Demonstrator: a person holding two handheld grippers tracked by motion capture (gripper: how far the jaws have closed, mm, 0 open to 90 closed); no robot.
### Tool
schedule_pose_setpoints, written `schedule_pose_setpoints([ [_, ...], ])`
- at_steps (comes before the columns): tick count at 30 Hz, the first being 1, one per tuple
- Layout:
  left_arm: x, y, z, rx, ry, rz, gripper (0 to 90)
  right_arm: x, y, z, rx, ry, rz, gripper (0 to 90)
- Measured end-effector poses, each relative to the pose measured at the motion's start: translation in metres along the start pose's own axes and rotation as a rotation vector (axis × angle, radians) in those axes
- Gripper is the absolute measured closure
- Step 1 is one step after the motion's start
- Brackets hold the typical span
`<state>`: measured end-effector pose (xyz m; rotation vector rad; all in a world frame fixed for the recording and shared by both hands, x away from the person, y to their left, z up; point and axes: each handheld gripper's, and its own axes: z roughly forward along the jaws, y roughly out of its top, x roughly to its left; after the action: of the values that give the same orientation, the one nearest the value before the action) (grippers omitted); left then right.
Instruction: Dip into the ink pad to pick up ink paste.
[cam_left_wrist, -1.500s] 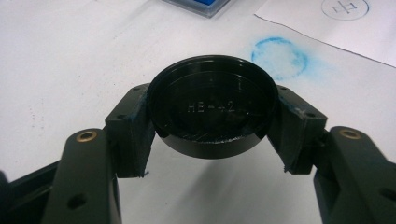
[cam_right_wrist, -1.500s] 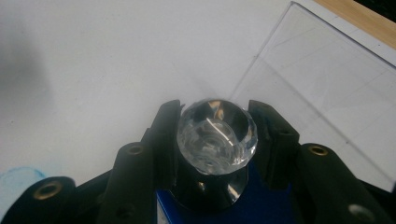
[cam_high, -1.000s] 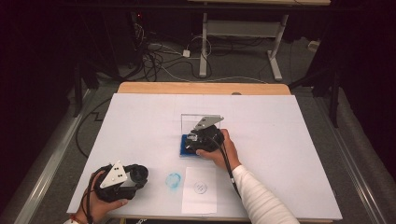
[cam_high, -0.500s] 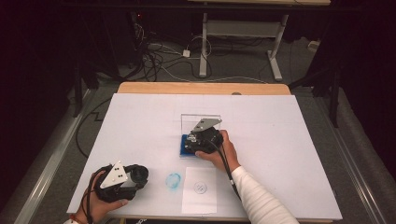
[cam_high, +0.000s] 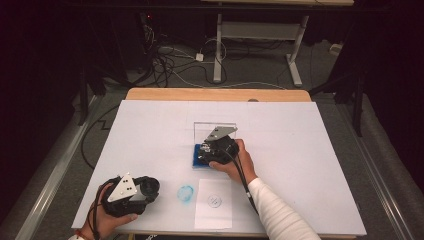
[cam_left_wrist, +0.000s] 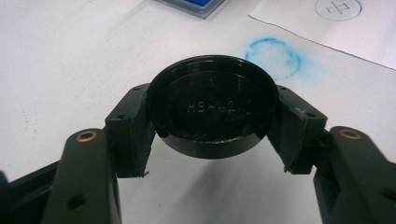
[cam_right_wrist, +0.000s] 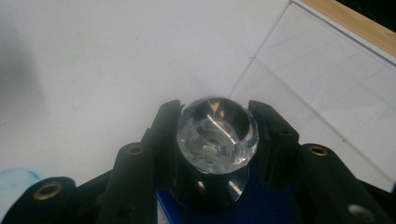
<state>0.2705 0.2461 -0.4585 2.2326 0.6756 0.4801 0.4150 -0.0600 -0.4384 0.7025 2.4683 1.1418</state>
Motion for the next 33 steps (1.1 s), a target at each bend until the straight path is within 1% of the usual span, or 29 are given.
schedule_pose_setpoints([
  [3,0.0,0.0,0.0,0.001,-0.001,-0.001,36.2,0.0,0.001,0.0,-0.001,-0.005,0.007,57.0],
  [5,0.001,0.0,0.0,-0.001,0.0,-0.004,36.2,-0.002,0.001,-0.002,-0.003,-0.021,0.007,57.1],
  [6,0.001,-0.001,0.0,-0.001,0.0,-0.005,36.2,-0.005,0.0,-0.004,-0.01,-0.019,0.018,57.1],
  [8,0.002,-0.001,0.0,-0.003,-0.001,-0.011,36.2,-0.009,0.0,-0.009,-0.025,-0.021,0.034,57.0],
  [12,0.003,-0.001,-0.001,-0.002,0.002,-0.012,36.3,-0.012,0.003,-0.02,-0.046,-0.029,0.032,57.0],
  [15,0.002,0.0,-0.001,-0.003,0.003,-0.012,36.2,-0.013,0.005,-0.027,-0.064,-0.032,0.039,57.0],
  [22,0.002,0.0,-0.001,-0.006,0.002,-0.012,36.2,-0.011,0.013,-0.038,-0.094,-0.032,0.027,57.0],
  [33,0.003,0.0,-0.002,-0.005,0.003,-0.012,36.2,-0.008,0.035,-0.05,-0.109,-0.041,-0.001,57.0],
])
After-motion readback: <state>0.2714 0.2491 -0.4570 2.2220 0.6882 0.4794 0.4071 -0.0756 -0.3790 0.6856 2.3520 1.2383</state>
